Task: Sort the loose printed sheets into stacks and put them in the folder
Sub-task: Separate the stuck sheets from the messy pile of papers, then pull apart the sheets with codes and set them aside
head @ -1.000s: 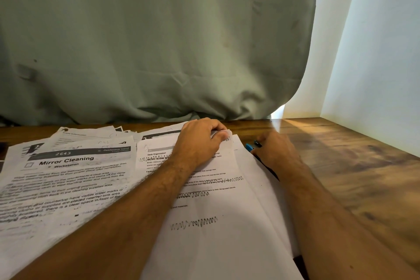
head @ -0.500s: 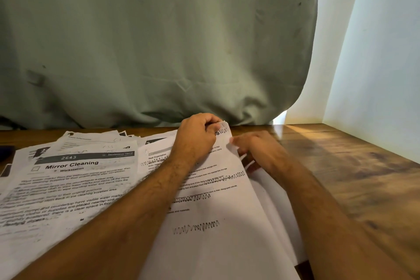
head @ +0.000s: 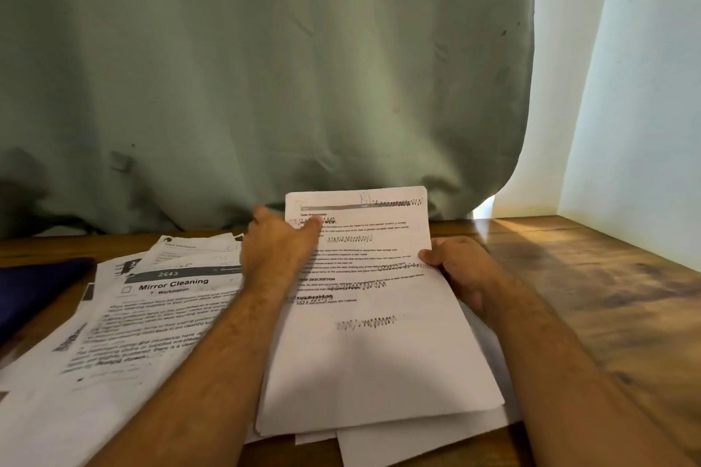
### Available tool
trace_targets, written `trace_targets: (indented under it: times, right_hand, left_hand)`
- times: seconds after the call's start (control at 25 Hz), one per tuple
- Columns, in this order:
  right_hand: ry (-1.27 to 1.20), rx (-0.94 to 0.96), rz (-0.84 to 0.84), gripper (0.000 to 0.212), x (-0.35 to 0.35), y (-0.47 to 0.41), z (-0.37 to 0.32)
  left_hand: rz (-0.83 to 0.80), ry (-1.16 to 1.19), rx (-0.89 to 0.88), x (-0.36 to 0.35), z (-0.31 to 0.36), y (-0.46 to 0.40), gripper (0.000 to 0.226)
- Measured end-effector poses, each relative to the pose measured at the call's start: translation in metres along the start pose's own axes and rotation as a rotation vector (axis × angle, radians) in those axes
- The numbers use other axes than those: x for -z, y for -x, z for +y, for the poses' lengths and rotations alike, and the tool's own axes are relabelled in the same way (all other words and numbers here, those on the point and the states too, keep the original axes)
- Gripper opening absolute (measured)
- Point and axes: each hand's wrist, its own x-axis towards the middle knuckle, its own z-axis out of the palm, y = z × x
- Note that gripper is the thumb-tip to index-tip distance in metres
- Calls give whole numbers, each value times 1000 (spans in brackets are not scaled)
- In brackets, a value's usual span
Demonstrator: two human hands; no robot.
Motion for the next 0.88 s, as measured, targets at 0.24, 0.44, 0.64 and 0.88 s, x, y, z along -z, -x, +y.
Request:
trace_targets:
  times: [0.24, 0.44, 0.64, 0.88]
  right_hand:
    - [-155, -49, 71, 20, 21, 12, -5]
    - [123, -59, 120, 22, 98, 34, -18]
    - [646, 3, 455, 30, 189, 42, -29]
    - [884, 33, 685, 34, 237, 34, -16]
  left_hand:
    - [-262, 437, 82, 0, -3, 20, 11]
    - [-296, 550, 54, -49, 43, 54, 8]
    - [-509, 622, 151, -124, 99, 114, 14]
    - [-558, 472, 142, -170, 117, 144, 14]
